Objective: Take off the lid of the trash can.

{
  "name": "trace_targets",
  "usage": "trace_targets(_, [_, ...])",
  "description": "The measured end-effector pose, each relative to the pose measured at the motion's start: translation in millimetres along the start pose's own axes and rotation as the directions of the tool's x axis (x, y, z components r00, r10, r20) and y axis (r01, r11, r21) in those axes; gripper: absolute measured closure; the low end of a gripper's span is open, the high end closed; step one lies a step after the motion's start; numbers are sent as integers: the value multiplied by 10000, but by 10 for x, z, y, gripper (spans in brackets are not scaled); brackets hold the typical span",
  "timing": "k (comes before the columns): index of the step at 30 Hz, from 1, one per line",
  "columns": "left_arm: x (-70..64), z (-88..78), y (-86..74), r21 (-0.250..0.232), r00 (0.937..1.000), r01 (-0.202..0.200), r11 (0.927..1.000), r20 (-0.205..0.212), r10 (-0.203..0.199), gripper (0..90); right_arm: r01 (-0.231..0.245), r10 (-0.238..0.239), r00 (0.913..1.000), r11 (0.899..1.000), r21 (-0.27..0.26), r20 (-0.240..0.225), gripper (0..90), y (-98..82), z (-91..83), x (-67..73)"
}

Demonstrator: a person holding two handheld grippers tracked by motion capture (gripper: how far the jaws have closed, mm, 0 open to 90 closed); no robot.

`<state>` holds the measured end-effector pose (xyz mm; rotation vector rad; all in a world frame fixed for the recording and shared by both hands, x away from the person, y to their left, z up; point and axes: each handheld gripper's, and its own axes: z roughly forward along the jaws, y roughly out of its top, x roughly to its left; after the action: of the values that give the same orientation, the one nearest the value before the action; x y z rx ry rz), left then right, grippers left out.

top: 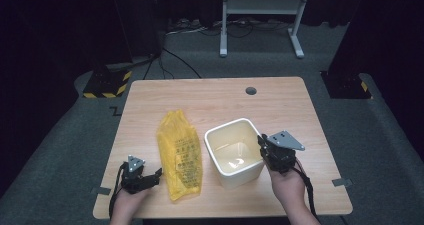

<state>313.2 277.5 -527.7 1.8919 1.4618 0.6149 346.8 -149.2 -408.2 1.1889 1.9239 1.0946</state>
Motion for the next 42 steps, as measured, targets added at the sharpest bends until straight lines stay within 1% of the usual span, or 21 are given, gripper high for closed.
trace_targets(3, [0, 0, -1, -14, 10000, 5, 10000, -7, -5, 192, 133, -131, 9999, 9997, -214, 76, 812, 13, -12, 33])
trace_targets(6, [-1, 0, -1, -12, 10000, 4, 10000, -11, -4, 192, 317, -314, 9994, 9992, -261, 115, 813, 26, -14, 64])
trace_targets(8, [-1, 0, -1, -11, 10000, 2, 10000, -12, -2, 192, 765, -757, 9967, 9966, -300, 293, 815, 32, -22, 100])
trace_targets(10, [0, -1, -1, -1, 10000, 1, 10000, -1, -1, 192, 801, -793, 9965, 9962, -342, 246, 816, 39, -35, 109])
trace_targets(13, [-2, 0, -1, -9, 10000, 5, 10000, -9, -5, 192, 926, -911, 9954, 9944, -516, 306, 817, 36, -44, 120])
trace_targets(15, [-3, 0, -2, -10, 10000, -1, 10000, -19, 1, 192, 1048, -1006, 9935, 9908, -851, 526, 818, 31, -65, 126])
trace_targets(17, [-3, 0, -1, 7, 10000, -6, 10000, -9, 6, 192, 1040, -987, 9933, 9903, -920, 607, 818, 33, -74, 120])
trace_targets(18, [-3, -1, 0, 11, 10000, -6, 10000, -4, 6, 191, 760, -734, 9968, 9928, -924, 314, 818, 42, -79, 92])
trace_targets(19, [-2, -1, -1, 7, 10000, -4, 10000, 2, 4, 192, 622, -597, 9978, 9936, -944, 285, 817, 46, -86, 89])
trace_targets(26, [0, -1, -2, -12, 10000, 4, 10000, -5, -4, 192, 499, -483, 9986, 9939, -983, 195, 817, 42, -79, 80])
trace_targets(32, [2, -2, -2, -16, 10000, -1, 10000, -3, 1, 192, 244, -227, 9996, 9941, -1059, 175, 817, 26, -80, 51])
trace_targets(35, [0, -1, -2, -13, 10000, 11, 10000, -8, -11, 192, 229, -210, 9996, 9932, -1144, 179, 816, 20, -84, 41])
trace_targets(42, [-2, -1, -2, -9, 10000, 6, 10000, -4, -6, 192, 12, 13, 9998, 9908, -1355, 189, 817, 7, -107, 25])
